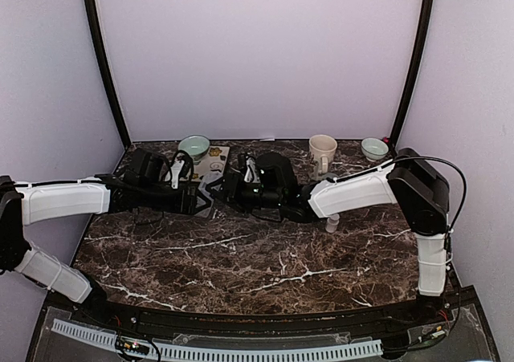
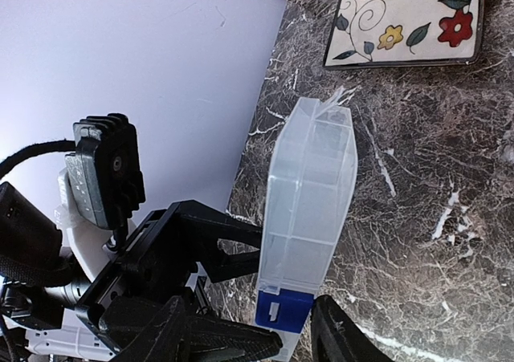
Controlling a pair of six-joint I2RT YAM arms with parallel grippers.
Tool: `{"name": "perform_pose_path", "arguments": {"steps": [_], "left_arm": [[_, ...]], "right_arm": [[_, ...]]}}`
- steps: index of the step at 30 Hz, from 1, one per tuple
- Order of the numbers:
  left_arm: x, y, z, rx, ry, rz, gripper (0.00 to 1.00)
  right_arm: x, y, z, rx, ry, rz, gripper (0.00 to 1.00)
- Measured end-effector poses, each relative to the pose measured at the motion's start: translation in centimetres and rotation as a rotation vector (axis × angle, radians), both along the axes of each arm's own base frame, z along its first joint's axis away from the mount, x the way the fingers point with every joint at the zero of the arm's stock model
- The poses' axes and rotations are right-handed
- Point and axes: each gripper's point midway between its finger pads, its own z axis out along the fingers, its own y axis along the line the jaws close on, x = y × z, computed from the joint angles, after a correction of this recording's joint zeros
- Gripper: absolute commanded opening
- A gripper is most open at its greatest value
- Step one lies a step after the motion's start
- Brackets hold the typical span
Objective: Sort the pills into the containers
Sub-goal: Open the lid of the pill container.
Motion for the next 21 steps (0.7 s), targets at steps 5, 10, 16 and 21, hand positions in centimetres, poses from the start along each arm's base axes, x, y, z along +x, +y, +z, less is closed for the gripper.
{"name": "perform_pose_path", "arguments": {"steps": [5, 10, 16, 21], "left_arm": [[-0.2, -0.4, 0.2, -0.009, -0.004, -0.015, 0.36], [-0.3, -0.6, 0.2, -0.012, -0.004, -0.023, 0.36], [-0.4, -0.7, 0.2, -0.013, -0.003, -0.024, 0.36], [-0.4, -0.7, 0.3, -0.016, -0.004, -0.026, 0.36]], "right_arm": [[-0.1, -0.1, -0.5, 0.000, 0.011, 0.002, 0.52], [-0.3, -0.2, -1.4, -0.011, 0.029, 0.001, 0.52], [-0.4, -0.5, -2.0, -0.019, 0.039, -0.001, 0.48], [-0.4, -0.5, -1.9, -0.014, 0.038, -0.001, 0.46]]}}
